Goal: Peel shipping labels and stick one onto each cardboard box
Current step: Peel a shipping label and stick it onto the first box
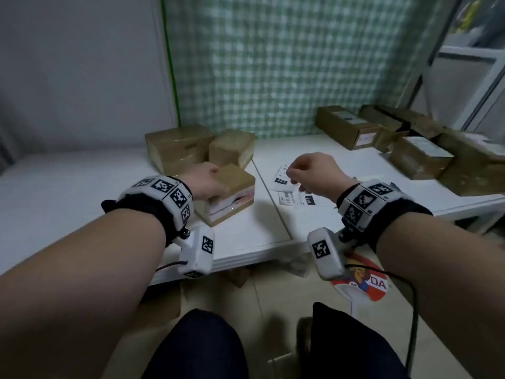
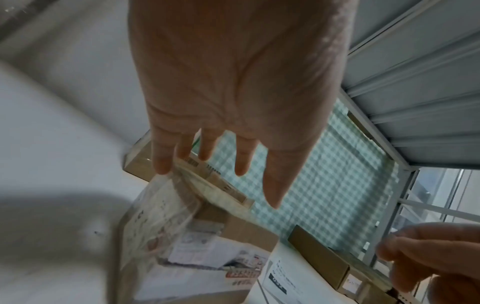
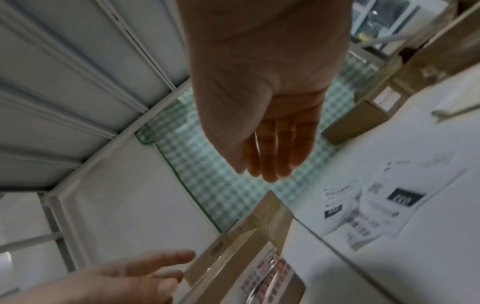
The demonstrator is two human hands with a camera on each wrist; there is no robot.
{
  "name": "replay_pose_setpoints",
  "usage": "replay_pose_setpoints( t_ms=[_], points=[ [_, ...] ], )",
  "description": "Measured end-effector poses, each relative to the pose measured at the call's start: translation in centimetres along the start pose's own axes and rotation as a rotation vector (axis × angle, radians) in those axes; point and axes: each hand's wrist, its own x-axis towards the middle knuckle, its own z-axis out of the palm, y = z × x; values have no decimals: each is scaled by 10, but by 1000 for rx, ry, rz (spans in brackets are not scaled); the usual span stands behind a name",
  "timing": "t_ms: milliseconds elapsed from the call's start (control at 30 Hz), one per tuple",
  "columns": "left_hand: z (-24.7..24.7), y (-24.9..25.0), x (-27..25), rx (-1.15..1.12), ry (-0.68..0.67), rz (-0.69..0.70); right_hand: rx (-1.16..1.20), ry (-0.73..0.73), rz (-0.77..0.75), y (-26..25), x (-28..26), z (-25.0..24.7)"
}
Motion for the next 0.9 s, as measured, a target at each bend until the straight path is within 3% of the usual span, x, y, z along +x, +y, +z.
replay_pose_setpoints(
  t_ms=[233,433,667,900],
  points=[
    [20,-8,41,-15,-141,-31,492,-199,194,16,37,48],
    [25,-8,64,-84,-181,-50,786,-243,291,20,70,75],
    [25,-8,66,-132,-161,-56,899,-221,315,24,84,91],
    [32,2,52,-98,-129,-88,933,-220,313,26,66,86]
  ],
)
